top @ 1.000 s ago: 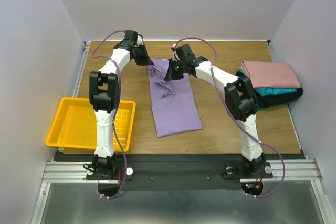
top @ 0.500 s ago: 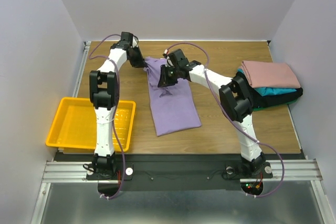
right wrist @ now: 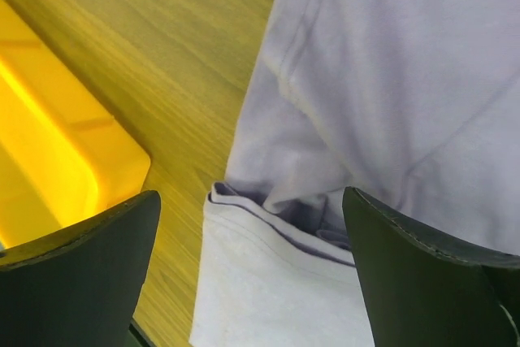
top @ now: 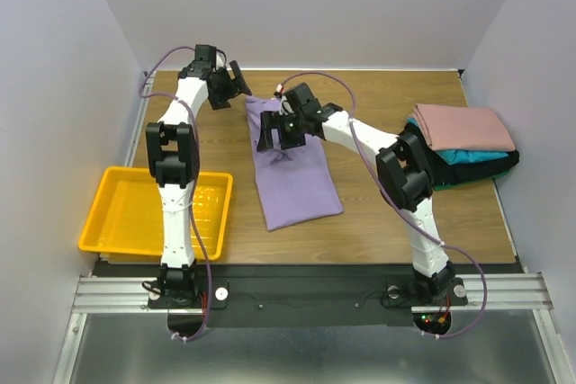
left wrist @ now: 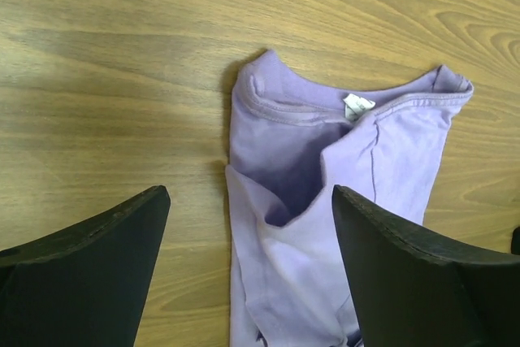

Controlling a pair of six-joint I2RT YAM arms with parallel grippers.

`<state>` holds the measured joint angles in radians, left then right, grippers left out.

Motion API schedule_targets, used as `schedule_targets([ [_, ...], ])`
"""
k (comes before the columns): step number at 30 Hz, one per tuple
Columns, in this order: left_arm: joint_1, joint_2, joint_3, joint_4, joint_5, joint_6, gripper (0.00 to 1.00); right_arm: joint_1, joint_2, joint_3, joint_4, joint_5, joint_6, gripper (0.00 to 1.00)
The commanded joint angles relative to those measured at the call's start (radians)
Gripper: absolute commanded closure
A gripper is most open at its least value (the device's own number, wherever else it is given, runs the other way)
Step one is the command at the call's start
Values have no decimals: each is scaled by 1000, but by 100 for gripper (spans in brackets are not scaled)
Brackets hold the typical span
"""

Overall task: Fold and stack the t-shirts
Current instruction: Fold the tshirt

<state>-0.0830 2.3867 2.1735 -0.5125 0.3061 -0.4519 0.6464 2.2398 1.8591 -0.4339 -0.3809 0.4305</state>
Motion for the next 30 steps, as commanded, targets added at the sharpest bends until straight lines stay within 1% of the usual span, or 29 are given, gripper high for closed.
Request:
schedule_targets([
  [1, -17, -116, -12, 43, 31, 12, 5, -47, -83, 78, 17, 77, 8, 0],
  [6, -38, -129, -46, 98, 103, 13, 5, -102, -13, 153, 18, 111, 25, 0],
  [8, -47, -98, -18, 76, 90, 22, 5, -119, 26, 189, 18, 111, 39, 0],
  [12, -47, -78, 5, 51, 77, 50, 6, -136, 47, 206, 20, 129, 37, 0],
  [13, -49, -66, 11, 48, 85, 56, 8, -137, 56, 210, 18, 135, 33, 0],
  [14, -50, -60, 14, 45, 90, 58, 13, -139, 76, 227, 20, 145, 31, 0],
  [15, -55, -54, 20, 45, 103, 67, 22, -140, 89, 235, 20, 164, 31, 0],
  [16, -58, -46, 22, 46, 108, 73, 26, -142, 105, 259, 20, 168, 31, 0],
  [18, -66, -40, 25, 54, 113, 85, 38, -143, 145, 281, 23, 165, 33, 0],
  [19, -67, -28, 29, 54, 119, 85, 41, -143, 156, 290, 23, 169, 31, 0],
  [20, -67, -18, 35, 57, 120, 87, 51, -145, 168, 310, 24, 183, 28, 0],
  [21, -67, -8, 54, 49, 126, 85, 58, -146, 187, 316, 24, 195, 30, 0],
  [23, -67, 26, 78, 37, 137, 87, 79, -149, 198, 325, 26, 209, 31, 0],
  [24, -67, 35, 92, 34, 151, 87, 94, -152, 204, 325, 27, 221, 31, 0],
  [26, -67, 58, 101, 29, 166, 97, 100, -156, 207, 319, 26, 220, 27, 0],
  [30, -67, 71, 103, 42, 162, 111, 100, -166, 207, 273, 29, 220, 43, 0],
])
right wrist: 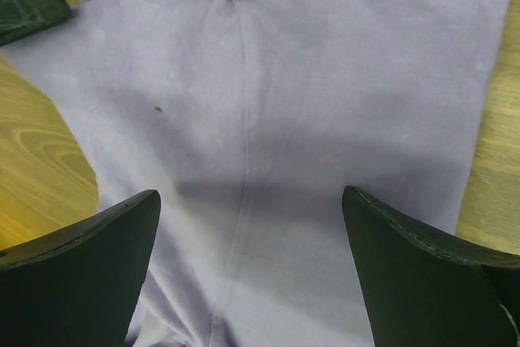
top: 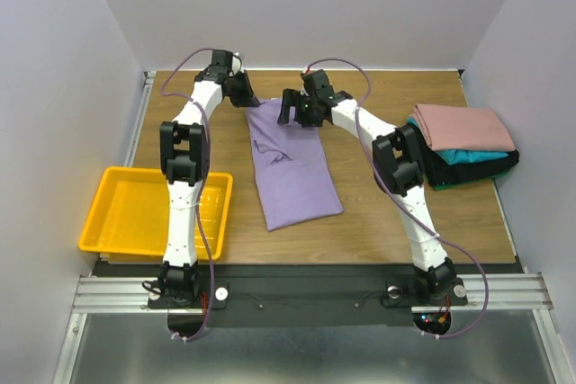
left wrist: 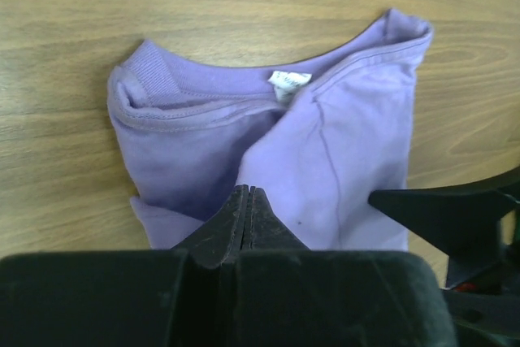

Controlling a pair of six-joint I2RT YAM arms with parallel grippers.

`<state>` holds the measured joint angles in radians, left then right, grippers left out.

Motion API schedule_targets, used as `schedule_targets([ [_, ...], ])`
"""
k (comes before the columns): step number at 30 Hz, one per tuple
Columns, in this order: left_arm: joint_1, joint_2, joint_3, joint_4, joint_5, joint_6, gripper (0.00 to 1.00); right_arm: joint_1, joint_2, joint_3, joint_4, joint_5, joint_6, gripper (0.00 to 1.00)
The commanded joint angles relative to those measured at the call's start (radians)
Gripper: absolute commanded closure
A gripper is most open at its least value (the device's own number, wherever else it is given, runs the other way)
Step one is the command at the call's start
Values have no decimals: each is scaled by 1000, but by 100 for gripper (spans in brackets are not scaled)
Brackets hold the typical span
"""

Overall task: Fold and stack the t-shirts
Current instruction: Fold the tshirt

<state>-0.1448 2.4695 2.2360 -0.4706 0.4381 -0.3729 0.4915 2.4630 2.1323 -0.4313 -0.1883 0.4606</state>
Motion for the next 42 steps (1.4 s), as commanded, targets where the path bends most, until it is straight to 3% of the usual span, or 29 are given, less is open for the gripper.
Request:
schedule_targets([
  [1, -6, -6, 43, -2, 33, 35, 100, -13, -19, -21, 26, 26, 16, 0],
  [15, -30, 138, 80, 47, 99, 11, 100, -16, -173, -334, 34, 112, 93, 0],
  [21, -58, 117, 8, 62, 82, 17, 100, -16, -217, -402, 45, 145, 90, 0],
  [29, -58, 17, 36, 58, 36, 0, 100, -16, -295, -388, 43, 147, 6, 0],
  [30, -58, 2, 56, 53, 24, 2, 85, -16, -306, -350, 43, 148, -8, 0],
  [31, -55, -10, 98, 41, 4, 0, 64, -16, -314, -332, 43, 141, -19, 0],
  [34, -49, -108, 154, 18, -15, -9, 38, -16, -360, -272, 43, 99, -59, 0],
  [35, -49, -139, 157, 10, -28, 5, 24, -16, -378, -267, 43, 89, -63, 0],
  [36, -49, -174, 119, 15, -56, 6, 2, -16, -422, -284, 43, 79, -65, 0],
  [41, -50, -453, -120, 35, -128, 3, 1, -14, -585, -449, 43, 23, -54, 0],
  [42, -53, -496, -250, 52, -140, -10, 1, -11, -622, -497, 45, 6, -42, 0],
])
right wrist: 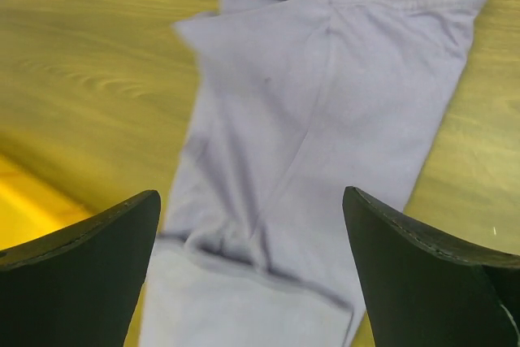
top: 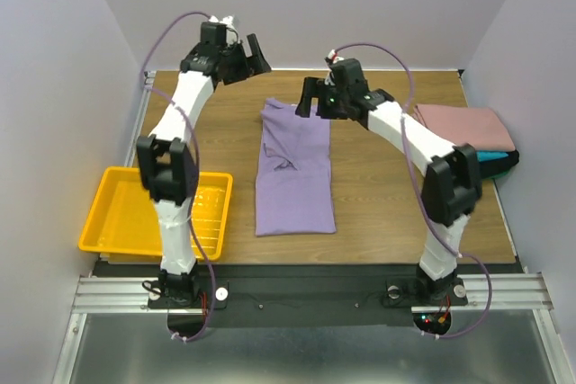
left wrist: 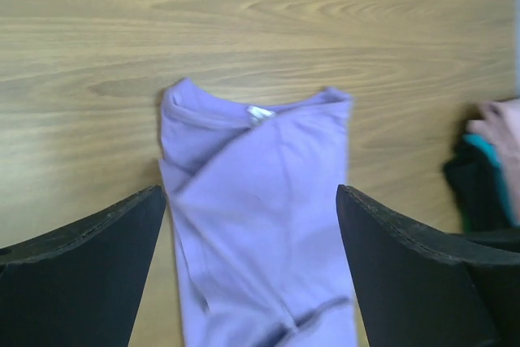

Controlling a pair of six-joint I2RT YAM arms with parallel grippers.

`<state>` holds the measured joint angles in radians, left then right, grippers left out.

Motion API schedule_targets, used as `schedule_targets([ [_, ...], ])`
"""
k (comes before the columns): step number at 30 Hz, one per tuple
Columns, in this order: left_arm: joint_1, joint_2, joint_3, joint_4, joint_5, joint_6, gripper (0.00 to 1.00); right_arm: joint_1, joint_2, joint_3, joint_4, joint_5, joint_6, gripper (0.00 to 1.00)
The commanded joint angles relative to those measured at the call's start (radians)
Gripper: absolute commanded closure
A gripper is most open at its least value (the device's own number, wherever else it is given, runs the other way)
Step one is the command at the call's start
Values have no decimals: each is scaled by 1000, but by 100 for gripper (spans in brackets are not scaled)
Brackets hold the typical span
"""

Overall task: Fold and stack the t-shirts
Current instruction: Fold the tshirt

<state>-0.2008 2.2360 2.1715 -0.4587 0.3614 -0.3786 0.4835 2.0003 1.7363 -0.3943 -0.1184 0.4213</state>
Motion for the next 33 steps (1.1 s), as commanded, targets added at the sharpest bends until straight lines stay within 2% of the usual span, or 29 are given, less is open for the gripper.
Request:
schedule_targets([
  [1, -2, -309, -262, 52, -74, -20, 1, 1, -190, -144, 8, -69, 11, 0],
  [2, -8, -411, -348, 73, -87, -35, 1, 7, -259, -238, 6, -70, 31, 0],
  [3, -32, -465, -531, 134, -94, -69, 1, 29, -294, -286, 8, -60, 45, 0],
  [4, -46, -568, -618, 156, -105, -88, 1, 41, -328, -384, 6, -55, 59, 0],
  [5, -90, -619, -700, 172, -117, -115, 1, 53, -398, -432, 5, -56, 66, 0],
  [6, -119, -666, -855, 193, -139, -143, 1, 76, -429, -475, 5, -59, 82, 0],
  [8, -179, -809, -1002, 209, -193, -224, 1, 99, -498, -617, -3, -79, 137, 0],
  [9, -221, -852, -1135, 209, -199, -290, 1, 121, -555, -668, -11, -101, 157, 0],
  [12, -274, -1039, -1310, 200, -174, -362, 1, 170, -629, -824, -18, -128, 221, 0],
  [13, -325, -1132, -1404, 186, -177, -390, 1, 202, -662, -854, -17, -151, 229, 0],
  [16, -394, -1257, -1537, 146, -165, -430, 1, 245, -708, -950, -15, -124, 264, 0],
  [19, -425, -1311, -1628, 92, -170, -474, 2, 256, -721, -1009, -9, -95, 283, 0],
  [22, -451, -1325, -1694, 89, -171, -491, 7, 262, -724, -1046, 12, -78, 304, 1],
  [25, -462, -1325, -1724, 88, -183, -505, 19, 270, -726, -1097, 67, -93, 336, 7],
  [26, -463, -1320, -1730, 88, -188, -505, 20, 270, -718, -1113, 89, -92, 341, 13],
  [29, -463, -1296, -1740, 100, -223, -507, 24, 273, -700, -1124, 113, -78, 352, 20],
  [33, -463, -1210, -1734, 158, -223, -485, 39, 273, -655, -1124, 164, -53, 356, 35],
])
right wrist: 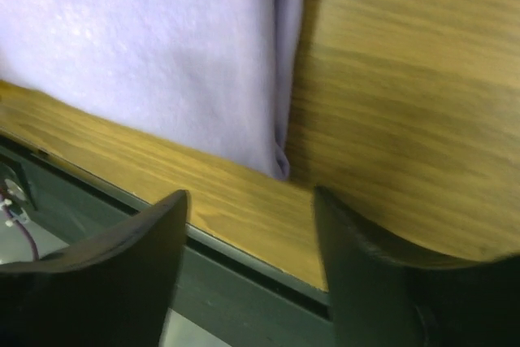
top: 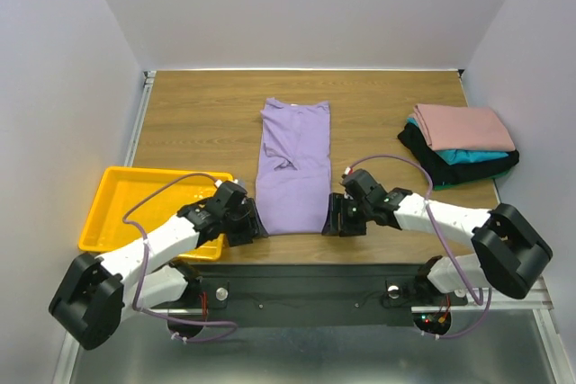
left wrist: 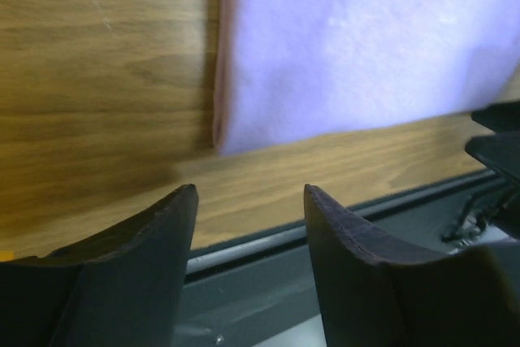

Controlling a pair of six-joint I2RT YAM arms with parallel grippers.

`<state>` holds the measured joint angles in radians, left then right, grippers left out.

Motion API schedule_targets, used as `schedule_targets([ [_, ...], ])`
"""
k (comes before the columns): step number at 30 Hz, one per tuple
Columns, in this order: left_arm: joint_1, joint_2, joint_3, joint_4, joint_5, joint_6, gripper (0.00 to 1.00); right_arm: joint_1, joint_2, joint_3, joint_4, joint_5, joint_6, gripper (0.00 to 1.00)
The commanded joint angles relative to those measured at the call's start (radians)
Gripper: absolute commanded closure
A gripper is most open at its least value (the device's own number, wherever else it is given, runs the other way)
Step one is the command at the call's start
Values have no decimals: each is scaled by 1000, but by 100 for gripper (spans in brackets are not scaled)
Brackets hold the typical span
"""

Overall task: Fold and stack the t-shirts
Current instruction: Fold the tshirt

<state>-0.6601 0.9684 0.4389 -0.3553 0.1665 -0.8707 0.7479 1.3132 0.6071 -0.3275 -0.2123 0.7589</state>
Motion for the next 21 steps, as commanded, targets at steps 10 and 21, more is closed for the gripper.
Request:
schedule_targets([
  [10, -6, 231, 18, 140, -76, 38, 72, 10, 113, 23, 139, 62, 25, 73],
  [21, -6, 172, 80, 130, -102, 88, 100, 10, 21, 42, 116, 79, 8, 100],
])
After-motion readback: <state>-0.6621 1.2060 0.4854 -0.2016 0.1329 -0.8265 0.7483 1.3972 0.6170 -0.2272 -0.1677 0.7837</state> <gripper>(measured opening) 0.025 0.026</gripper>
